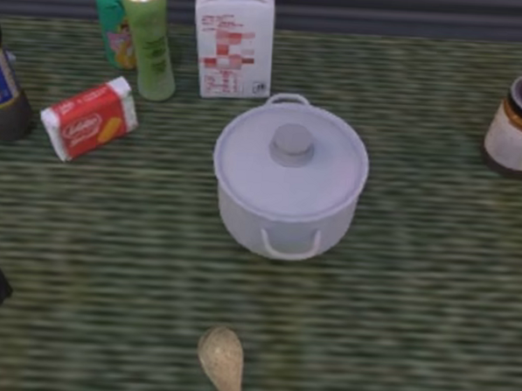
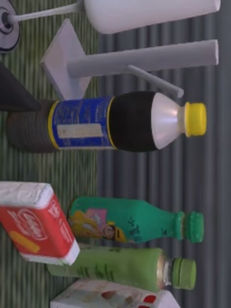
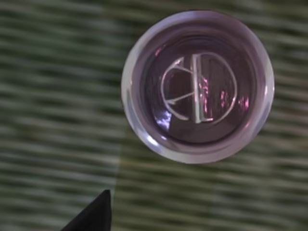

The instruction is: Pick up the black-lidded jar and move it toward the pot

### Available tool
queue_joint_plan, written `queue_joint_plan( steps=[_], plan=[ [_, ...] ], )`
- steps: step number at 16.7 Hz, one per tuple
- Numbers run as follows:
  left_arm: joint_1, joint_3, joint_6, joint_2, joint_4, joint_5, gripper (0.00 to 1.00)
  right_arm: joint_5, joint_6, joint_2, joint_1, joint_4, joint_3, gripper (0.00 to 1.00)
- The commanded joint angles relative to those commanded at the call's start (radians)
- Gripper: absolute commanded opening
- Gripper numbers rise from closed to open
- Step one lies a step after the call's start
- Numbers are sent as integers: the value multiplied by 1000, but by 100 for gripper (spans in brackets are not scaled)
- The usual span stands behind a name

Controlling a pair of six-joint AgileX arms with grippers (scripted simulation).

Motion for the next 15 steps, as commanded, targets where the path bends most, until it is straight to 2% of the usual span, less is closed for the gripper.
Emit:
queue_joint_plan(
  steps=[6,15],
  plan=[
    [0,0,0,0,0,0,100,-12,-48,338,18,-139,346,100],
    [0,0,0,0,0,0,100,-13,-55,373,18,-135,365,100]
  ],
)
